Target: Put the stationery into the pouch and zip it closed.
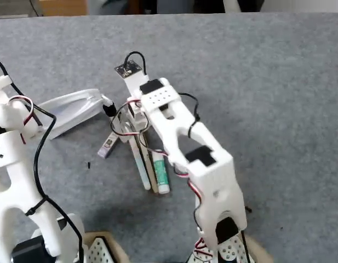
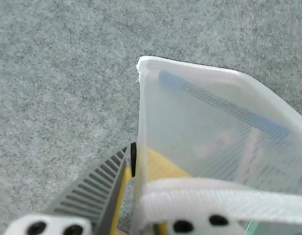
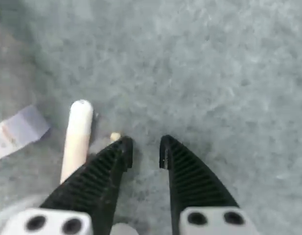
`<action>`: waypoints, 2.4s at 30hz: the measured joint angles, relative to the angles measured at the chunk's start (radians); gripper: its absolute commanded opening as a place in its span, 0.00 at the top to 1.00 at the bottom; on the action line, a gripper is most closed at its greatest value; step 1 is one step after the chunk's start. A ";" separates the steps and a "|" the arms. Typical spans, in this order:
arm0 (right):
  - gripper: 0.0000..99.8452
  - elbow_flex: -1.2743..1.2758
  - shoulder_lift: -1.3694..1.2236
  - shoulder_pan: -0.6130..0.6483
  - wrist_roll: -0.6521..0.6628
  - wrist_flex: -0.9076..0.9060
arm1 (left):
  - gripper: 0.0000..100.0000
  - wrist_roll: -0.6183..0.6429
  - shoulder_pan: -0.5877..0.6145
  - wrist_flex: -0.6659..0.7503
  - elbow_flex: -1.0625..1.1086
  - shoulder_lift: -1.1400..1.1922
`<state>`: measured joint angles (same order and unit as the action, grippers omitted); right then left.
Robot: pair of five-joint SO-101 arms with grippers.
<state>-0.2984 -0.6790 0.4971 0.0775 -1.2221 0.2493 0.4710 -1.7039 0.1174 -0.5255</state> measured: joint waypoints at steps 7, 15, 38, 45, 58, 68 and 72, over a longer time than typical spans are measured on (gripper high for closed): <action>0.90 -0.204 -0.074 0.044 -0.009 -0.135 | 0.97 0.000 0.000 0.000 0.002 0.000; 0.90 -0.278 -0.074 0.084 -0.009 -0.233 | 0.97 0.000 0.000 0.000 0.003 0.000; 0.97 -0.279 -0.160 0.086 -0.009 -0.250 | 0.97 0.000 0.000 0.000 0.003 0.000; 0.99 -0.279 -0.161 0.083 -0.009 -0.250 | 0.97 0.000 0.000 0.000 0.003 0.000; 0.99 -0.339 -0.074 -0.006 -0.008 -0.301 | 0.97 0.000 0.000 0.002 0.005 0.000; 0.99 -0.531 0.176 -0.032 0.031 -0.402 | 0.97 0.000 0.000 0.002 0.005 0.000; 0.99 -0.641 0.282 -0.032 0.031 -0.408 | 0.97 0.000 0.000 0.002 0.005 0.000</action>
<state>-0.9398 -0.3966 0.4649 0.1082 -1.6303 0.2493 0.4710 -1.7024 0.1220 -0.5255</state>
